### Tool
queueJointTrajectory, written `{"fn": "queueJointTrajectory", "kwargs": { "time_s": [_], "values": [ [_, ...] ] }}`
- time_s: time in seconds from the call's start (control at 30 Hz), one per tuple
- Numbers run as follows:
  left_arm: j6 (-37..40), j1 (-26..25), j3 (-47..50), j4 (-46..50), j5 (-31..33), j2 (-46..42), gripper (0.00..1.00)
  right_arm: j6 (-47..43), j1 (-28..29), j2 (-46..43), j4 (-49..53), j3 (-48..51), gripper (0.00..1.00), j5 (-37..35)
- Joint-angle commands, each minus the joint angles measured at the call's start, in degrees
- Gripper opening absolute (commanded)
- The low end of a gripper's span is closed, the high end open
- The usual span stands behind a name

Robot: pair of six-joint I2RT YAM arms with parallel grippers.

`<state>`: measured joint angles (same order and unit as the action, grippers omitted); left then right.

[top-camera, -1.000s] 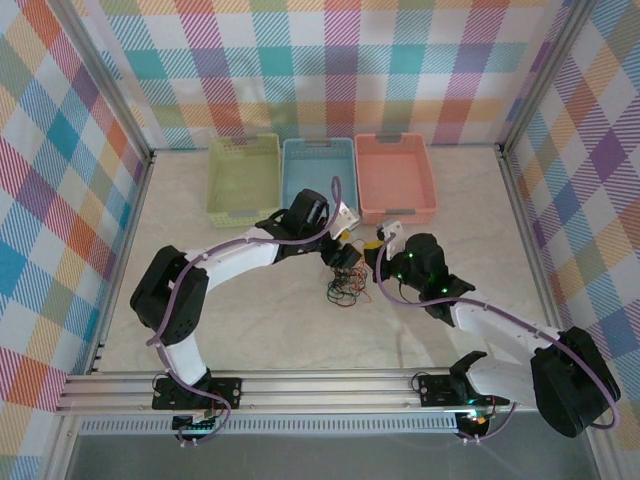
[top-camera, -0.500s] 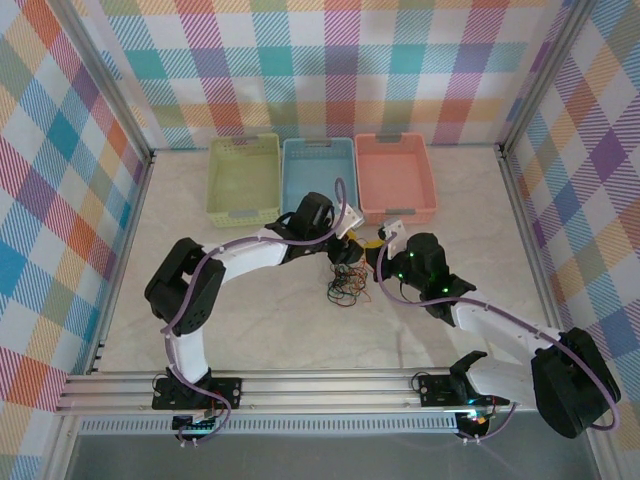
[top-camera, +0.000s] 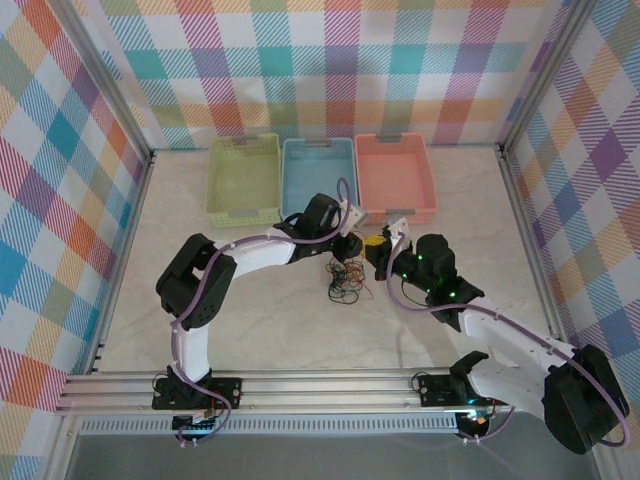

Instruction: Untangle the cables

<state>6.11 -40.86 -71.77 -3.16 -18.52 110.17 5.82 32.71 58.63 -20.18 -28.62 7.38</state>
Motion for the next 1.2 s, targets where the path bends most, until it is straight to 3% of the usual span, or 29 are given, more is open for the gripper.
{"fn": "queueJointTrajectory", "kwargs": {
  "time_s": [0.0,0.3,0.63,0.9,1.17],
  "values": [
    [-2.6,-0.6,2.5,0.1,7.6,-4.5,0.11,1.1,0.4,-1.5,-2.2,0.7,0.00,0.9],
    [-8.2,-0.5,9.4,4.3,20.0,-12.1,0.14,1.2,0.3,-3.4,-2.4,1.6,0.00,-0.9],
    [-13.6,-0.4,10.9,13.9,33.6,-15.3,0.14,3.8,-0.7,-6.5,2.0,2.3,0.00,-15.3],
    [-14.6,-0.2,16.5,12.9,38.6,-22.3,0.14,12.1,-5.2,-7.3,6.6,2.9,0.00,-26.1],
    [-15.0,1.6,17.1,13.8,38.8,-23.6,0.12,13.7,-6.3,-6.4,7.6,2.4,0.00,-26.0]
  ]
}}
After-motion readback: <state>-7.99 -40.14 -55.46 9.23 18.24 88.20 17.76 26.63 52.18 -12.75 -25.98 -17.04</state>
